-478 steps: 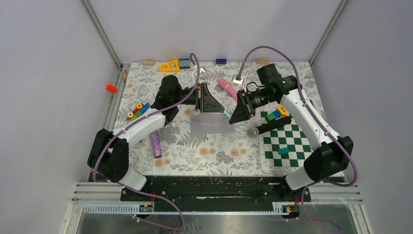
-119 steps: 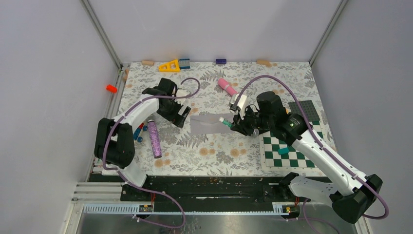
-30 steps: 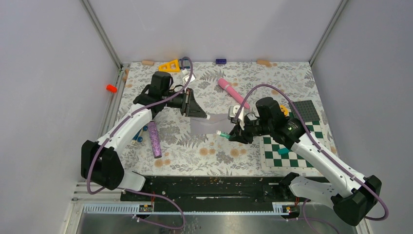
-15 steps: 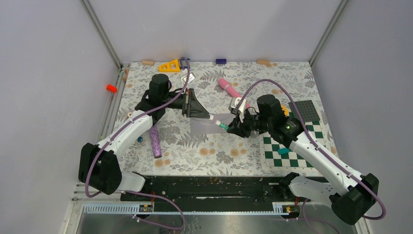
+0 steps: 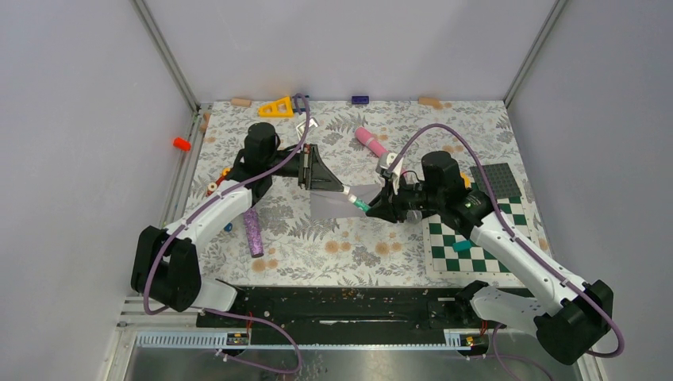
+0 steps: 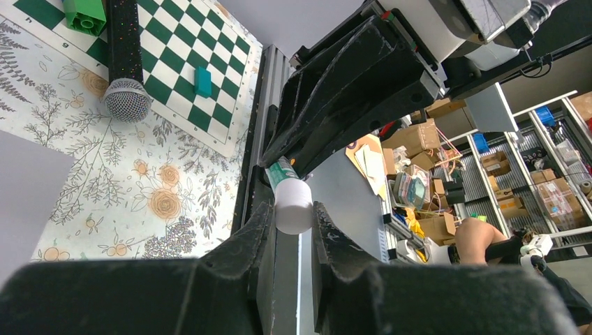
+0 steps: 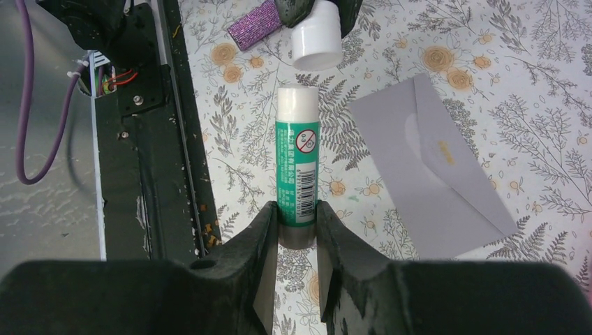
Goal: Place the letter into the envelope and seal it
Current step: Close the solid glue cap on the solid glue.
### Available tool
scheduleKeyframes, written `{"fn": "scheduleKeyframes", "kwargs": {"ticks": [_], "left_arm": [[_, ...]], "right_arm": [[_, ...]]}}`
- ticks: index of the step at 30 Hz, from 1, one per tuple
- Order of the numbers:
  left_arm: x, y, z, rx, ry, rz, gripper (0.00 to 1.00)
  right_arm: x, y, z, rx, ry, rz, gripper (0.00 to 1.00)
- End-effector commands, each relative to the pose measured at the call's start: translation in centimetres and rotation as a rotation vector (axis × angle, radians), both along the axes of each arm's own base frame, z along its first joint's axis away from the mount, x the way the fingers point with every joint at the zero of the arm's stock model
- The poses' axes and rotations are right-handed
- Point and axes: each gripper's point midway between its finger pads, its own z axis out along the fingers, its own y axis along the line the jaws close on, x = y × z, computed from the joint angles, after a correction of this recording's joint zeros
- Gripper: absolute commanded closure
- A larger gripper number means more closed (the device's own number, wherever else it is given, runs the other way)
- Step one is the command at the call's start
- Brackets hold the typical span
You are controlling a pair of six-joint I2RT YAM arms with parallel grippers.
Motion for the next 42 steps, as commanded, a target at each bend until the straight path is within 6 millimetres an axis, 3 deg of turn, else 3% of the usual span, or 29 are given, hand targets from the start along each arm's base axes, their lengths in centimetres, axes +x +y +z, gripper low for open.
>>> {"fn": "scheduleKeyframes", "kwargs": {"ticks": [1, 11, 42], "left_arm": [[-0.1, -0.1, 0.4, -0.024, -0.052, -0.026, 0.98], [-0.2, -0.2, 0.0, -0.017, -0.041, -0.037, 0.98], [-0.6, -0.7, -0.2, -0.012, -0.041, -0.063, 0.99]], "right_arm": [[0.3, 0.7, 1.1, 0.054, -0.003, 0.008, 1.0], [1.5, 0.3, 1.2, 0.06, -0.008, -0.056, 1.0], [0.9, 0.7, 0.2, 0.067, 0.032, -0.013, 1.0]]}}
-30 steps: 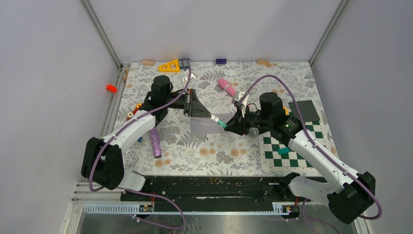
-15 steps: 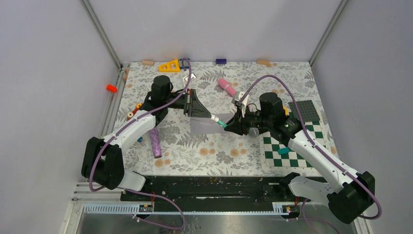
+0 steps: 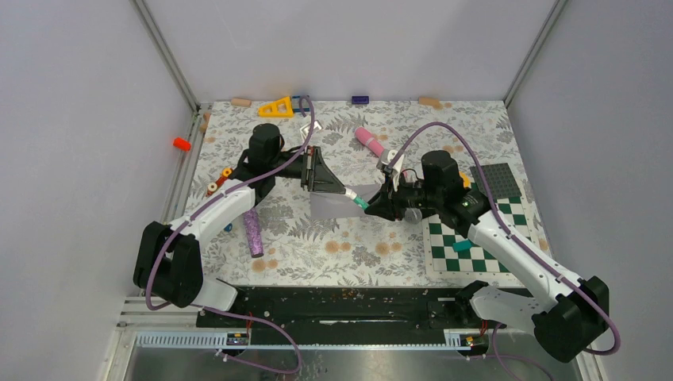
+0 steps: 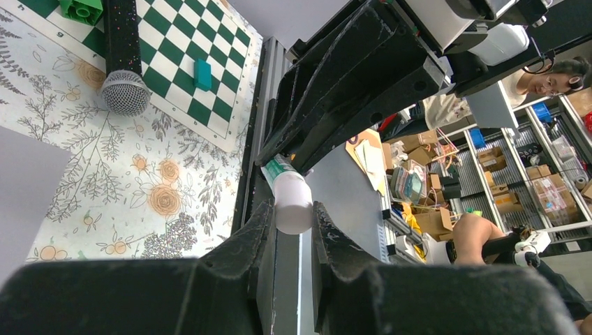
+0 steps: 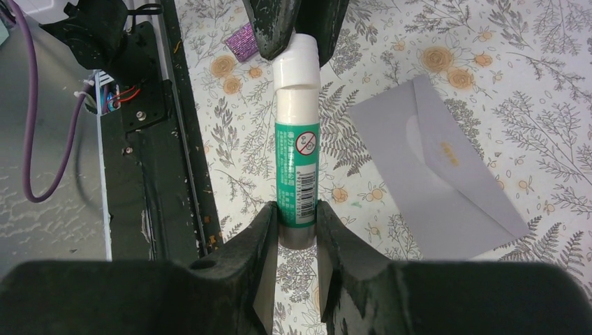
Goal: Place the letter into the envelope and seal it
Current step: Close the solid glue cap on the solid glue.
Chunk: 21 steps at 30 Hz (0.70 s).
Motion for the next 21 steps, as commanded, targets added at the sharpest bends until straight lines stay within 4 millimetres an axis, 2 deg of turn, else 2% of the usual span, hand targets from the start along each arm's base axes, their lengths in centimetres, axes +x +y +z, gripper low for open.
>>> {"fn": "scheduleKeyframes", "kwargs": {"ticks": [1, 21], "left_arm": [[-0.5, -0.2, 0.5, -0.019, -0.052, -0.047, 0.99], [-0.2, -0.5, -1.6, 0.066, -0.049, -0.07, 0.96]], "right_arm": [[0.1, 0.3, 0.3, 0.025, -0.01, 0.025, 1.0], [-0.5, 0.1, -1.0, -0.04, -0.001, 0.067, 1.0]]}}
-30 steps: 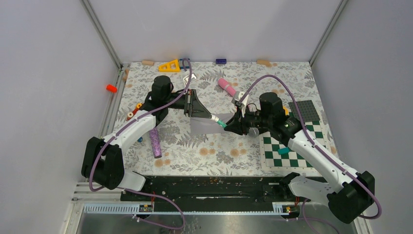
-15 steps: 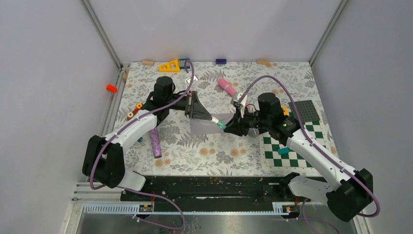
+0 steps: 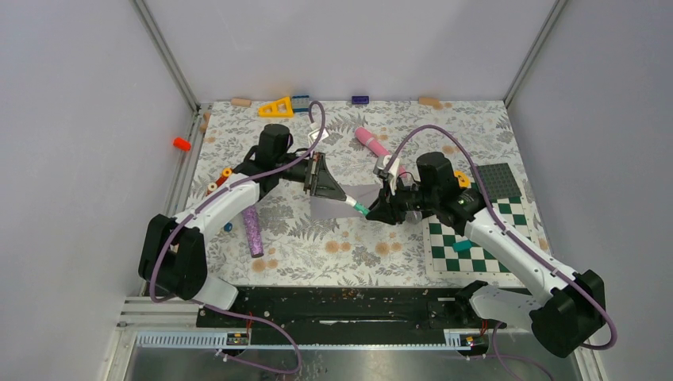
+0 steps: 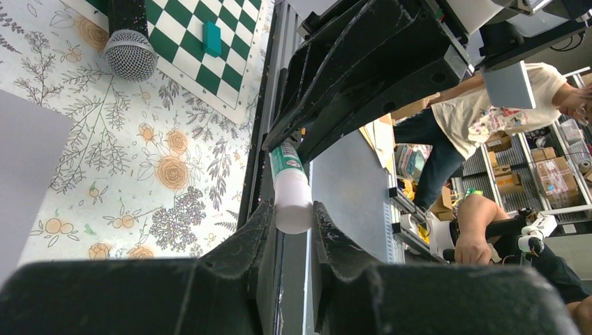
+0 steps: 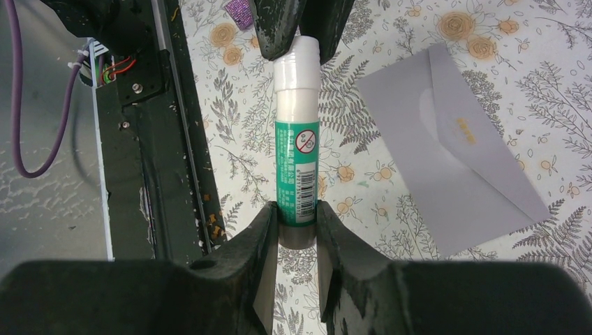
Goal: Place the letter into the envelope and seal it
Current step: Close the solid glue cap on the solid glue.
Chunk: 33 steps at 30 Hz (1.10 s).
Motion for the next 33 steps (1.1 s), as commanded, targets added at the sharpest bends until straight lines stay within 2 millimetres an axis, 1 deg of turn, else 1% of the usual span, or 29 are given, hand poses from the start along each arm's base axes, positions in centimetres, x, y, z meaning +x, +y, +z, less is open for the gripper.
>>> {"fn": "scheduleKeyframes", "kwargs": {"ticks": [1, 7, 10, 15, 25, 26, 27, 33], "left_arm": [[0.1, -0.4, 0.8, -0.009, -0.069, -0.029, 0.96], [-0.5, -0.8, 0.1, 0.035, -0.097, -0.053, 0.97], [-0.4, -0.9, -0.2, 0.049, -0.098, -0.049, 0.98], [-0.8, -1.2, -0.5, 0.065, -0.108, -0.059, 0.98], [-1.5, -1.8, -0.9, 0.07, -0.095, -0.1, 0.98], [-1.7, -1.9, -0.8, 0.068, -0.095, -0.106, 0.98], [-1.8, -1.9, -0.9, 0.068, -0.093, -0.111, 0.98], [-2.4, -2.4, -1.1, 0.07, -0.085, -0.134, 0.95]], "right_arm": [[0.0, 0.4, 1.1, 0.016, -0.042, 0.037, 1.0], [0.2, 0.2, 0.9, -0.007, -0.051, 0.03, 1.0], [0.4, 0.0, 0.9, -0.017, -0.061, 0.018, 1.0], [0.8, 0.1, 1.5, -0.003, -0.066, -0.009, 1.0], [0.5, 0.3, 1.7, 0.013, -0.055, 0.007, 1.0], [0.9, 0.2, 1.6, -0.004, -0.133, 0.04, 1.0], [0.6, 0.3, 1.6, 0.011, -0.062, 0.004, 1.0], [1.2, 0.6, 2.2, 0.044, -0.041, -0.047, 1.0]]}}
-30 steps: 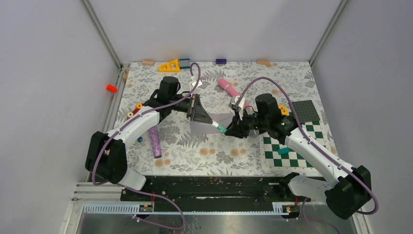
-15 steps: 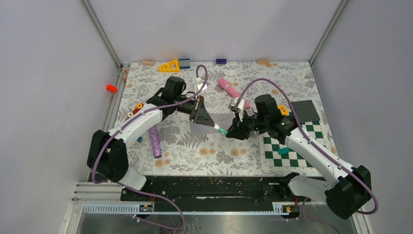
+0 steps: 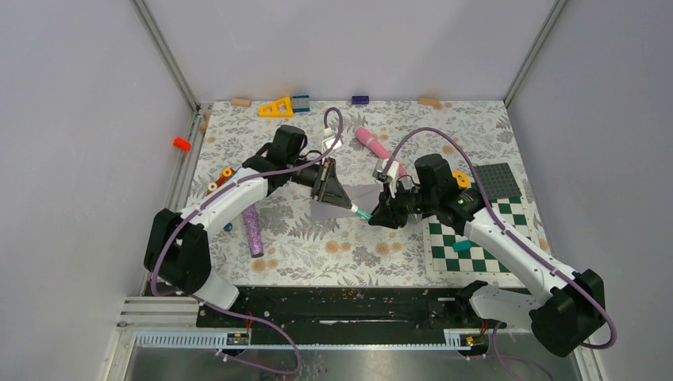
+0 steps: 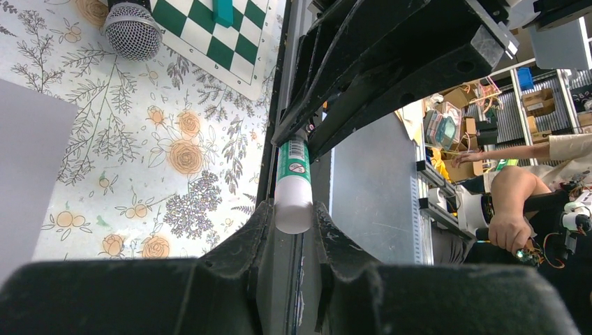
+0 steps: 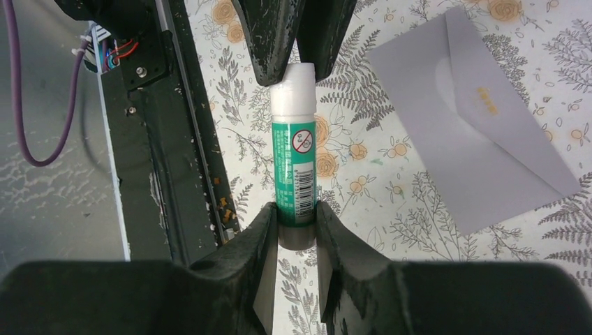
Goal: Place the letter into the envelope and seal it
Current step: Close the solid glue cap on the solid glue.
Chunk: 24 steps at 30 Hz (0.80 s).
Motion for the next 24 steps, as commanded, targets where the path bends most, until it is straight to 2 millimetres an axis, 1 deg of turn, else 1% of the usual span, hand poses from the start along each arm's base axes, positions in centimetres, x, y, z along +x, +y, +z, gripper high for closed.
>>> {"fn": "scheduleKeyframes", "kwargs": {"ticks": [1, 7, 13, 21, 24], "left_arm": [[-1.3, -1.1, 0.8, -0.025, -0.019, -0.072, 0.95], [-2.0, -1.6, 0.7, -0.023, -0.015, -0.095, 0.94], [-2.6, -1.7, 1.0, -0.04, -0.009, -0.125, 0.95], [-3.1, -1.9, 1.1, -0.045, -0.019, -0.14, 0.98], [-3.1, -1.9, 0.9, -0.04, -0.02, -0.144, 1.0]], "right_arm": [[2.0, 1.3, 3.5, 0.095, -0.092, -0.049, 1.0], [2.1, 1.7, 3.9, 0.125, -0.053, -0.066, 1.0], [2.1, 2.2, 4.5, 0.166, 0.006, -0.087, 1.0], [3.1, 1.6, 5.3, 0.188, -0.009, -0.138, 1.0], [3.2, 1.4, 5.2, 0.178, -0.029, -0.137, 1.0]]}}
